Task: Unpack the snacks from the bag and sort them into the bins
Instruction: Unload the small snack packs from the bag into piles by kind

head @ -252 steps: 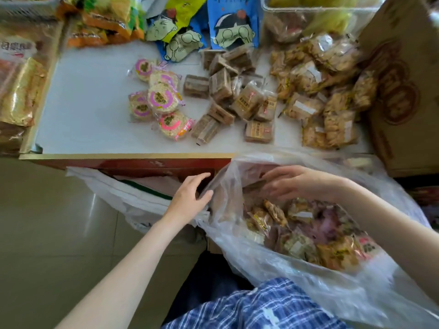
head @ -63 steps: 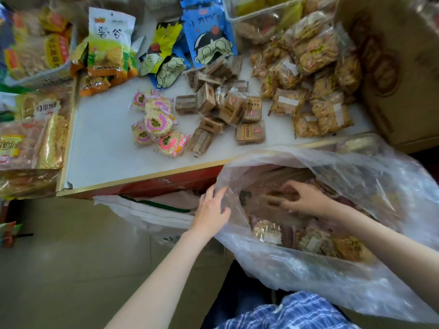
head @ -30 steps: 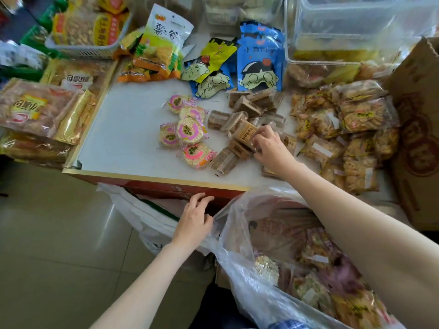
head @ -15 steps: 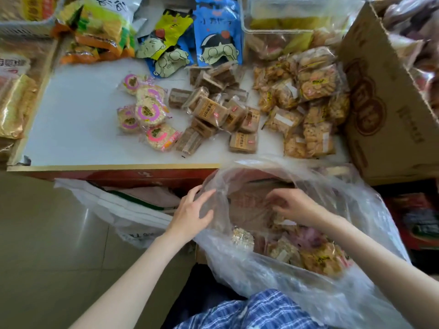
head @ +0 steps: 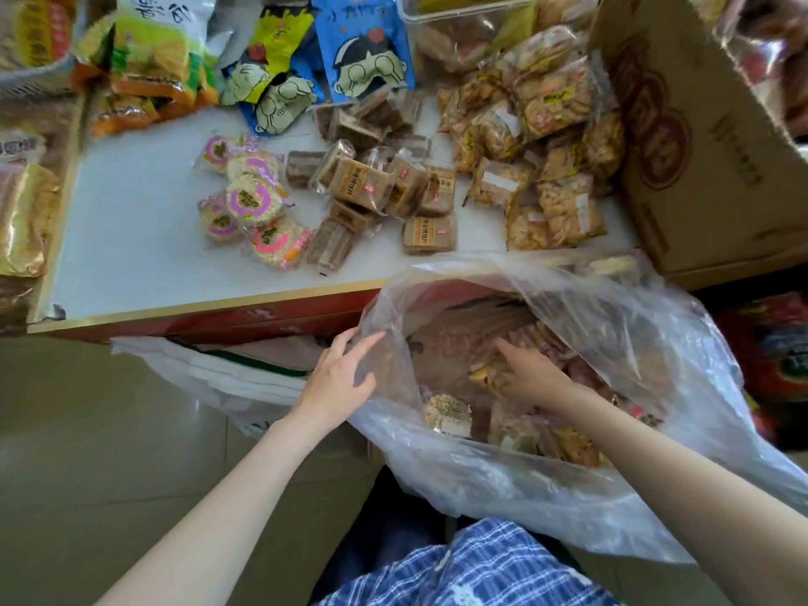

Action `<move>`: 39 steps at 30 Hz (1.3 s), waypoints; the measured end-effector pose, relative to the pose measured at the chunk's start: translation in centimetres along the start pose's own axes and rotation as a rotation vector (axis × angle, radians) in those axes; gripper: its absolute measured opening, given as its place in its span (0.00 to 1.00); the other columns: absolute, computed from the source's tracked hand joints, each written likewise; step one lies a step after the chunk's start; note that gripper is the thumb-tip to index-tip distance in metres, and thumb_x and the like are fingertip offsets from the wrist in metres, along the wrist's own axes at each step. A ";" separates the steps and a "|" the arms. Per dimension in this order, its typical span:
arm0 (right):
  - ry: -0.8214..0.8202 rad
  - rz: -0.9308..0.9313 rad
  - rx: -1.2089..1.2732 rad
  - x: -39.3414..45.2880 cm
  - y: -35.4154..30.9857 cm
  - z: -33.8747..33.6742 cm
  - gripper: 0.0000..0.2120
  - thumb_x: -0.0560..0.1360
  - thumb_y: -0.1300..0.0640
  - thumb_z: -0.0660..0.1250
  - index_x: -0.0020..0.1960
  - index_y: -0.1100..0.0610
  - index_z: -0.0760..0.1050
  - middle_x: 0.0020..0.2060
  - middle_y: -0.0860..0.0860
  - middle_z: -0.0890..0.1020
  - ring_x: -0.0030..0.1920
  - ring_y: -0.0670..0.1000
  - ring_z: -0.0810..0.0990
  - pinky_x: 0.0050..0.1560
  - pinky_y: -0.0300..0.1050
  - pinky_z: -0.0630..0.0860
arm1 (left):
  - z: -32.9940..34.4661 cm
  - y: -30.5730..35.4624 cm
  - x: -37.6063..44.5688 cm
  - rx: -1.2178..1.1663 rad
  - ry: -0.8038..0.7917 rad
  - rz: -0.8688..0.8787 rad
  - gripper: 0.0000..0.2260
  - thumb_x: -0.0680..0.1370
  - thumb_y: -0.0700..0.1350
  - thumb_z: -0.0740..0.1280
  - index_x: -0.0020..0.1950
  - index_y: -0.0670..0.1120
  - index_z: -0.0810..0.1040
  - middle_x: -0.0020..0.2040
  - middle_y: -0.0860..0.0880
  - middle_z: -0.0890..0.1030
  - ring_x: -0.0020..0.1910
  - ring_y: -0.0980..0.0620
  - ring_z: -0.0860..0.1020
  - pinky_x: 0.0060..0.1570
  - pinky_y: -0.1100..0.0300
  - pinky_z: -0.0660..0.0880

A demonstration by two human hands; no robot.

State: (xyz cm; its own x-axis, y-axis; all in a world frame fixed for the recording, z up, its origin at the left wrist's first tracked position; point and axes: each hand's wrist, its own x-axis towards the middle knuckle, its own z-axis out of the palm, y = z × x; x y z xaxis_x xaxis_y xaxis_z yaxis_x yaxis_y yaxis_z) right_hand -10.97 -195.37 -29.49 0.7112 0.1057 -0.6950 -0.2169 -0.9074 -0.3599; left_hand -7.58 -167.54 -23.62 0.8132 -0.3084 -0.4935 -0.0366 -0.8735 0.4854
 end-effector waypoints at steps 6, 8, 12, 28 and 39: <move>0.292 -0.183 0.556 -2.9 -3.8 -5.1 0.22 0.68 0.60 0.73 0.56 0.48 0.67 0.51 0.47 0.76 0.51 0.47 0.75 0.49 0.41 0.69 | 0.0 0.5 0.6 -0.040 0.058 -0.014 0.24 0.78 0.41 0.62 0.73 0.54 0.62 0.74 0.49 0.58 0.71 0.47 0.62 0.65 0.53 0.66; 0.347 -0.241 0.681 -3.7 -5.3 -8.1 0.22 0.68 0.62 0.74 0.56 0.49 0.69 0.49 0.48 0.77 0.50 0.47 0.76 0.49 0.41 0.72 | -0.3 0.7 0.8 -0.058 0.110 -0.011 0.23 0.78 0.40 0.62 0.72 0.53 0.65 0.74 0.49 0.59 0.70 0.47 0.63 0.63 0.54 0.69; 0.568 -0.331 0.876 -4.2 -7.9 -16.5 0.21 0.70 0.64 0.73 0.56 0.48 0.68 0.43 0.51 0.76 0.38 0.48 0.77 0.38 0.42 0.77 | -1.6 1.4 1.4 -0.127 0.267 0.010 0.22 0.77 0.38 0.63 0.70 0.50 0.69 0.71 0.49 0.64 0.70 0.48 0.64 0.66 0.54 0.65; 0.375 0.061 -0.286 5.8 -7.1 -18.7 0.32 0.76 0.69 0.54 0.77 0.54 0.49 0.76 0.53 0.52 0.71 0.62 0.57 0.66 0.57 0.65 | -3.1 -0.2 0.8 -0.067 0.295 -0.043 0.22 0.77 0.39 0.62 0.71 0.50 0.68 0.72 0.48 0.63 0.70 0.49 0.63 0.69 0.54 0.63; 0.613 -0.222 -0.172 0.8 -4.1 -16.5 0.29 0.74 0.68 0.59 0.74 0.55 0.61 0.72 0.59 0.60 0.71 0.62 0.59 0.67 0.55 0.62 | -2.0 1.6 1.0 -0.064 0.234 0.069 0.21 0.78 0.43 0.63 0.71 0.53 0.68 0.73 0.49 0.62 0.72 0.48 0.60 0.69 0.52 0.61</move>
State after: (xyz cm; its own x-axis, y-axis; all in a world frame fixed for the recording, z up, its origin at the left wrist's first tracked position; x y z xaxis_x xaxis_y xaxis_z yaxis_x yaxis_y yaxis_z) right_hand 1.48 -198.22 -18.27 0.9885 0.0933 -0.1190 0.0517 -0.9481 -0.3138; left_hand -5.66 -168.47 -21.86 0.9227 -0.2645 -0.2803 -0.0665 -0.8256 0.5604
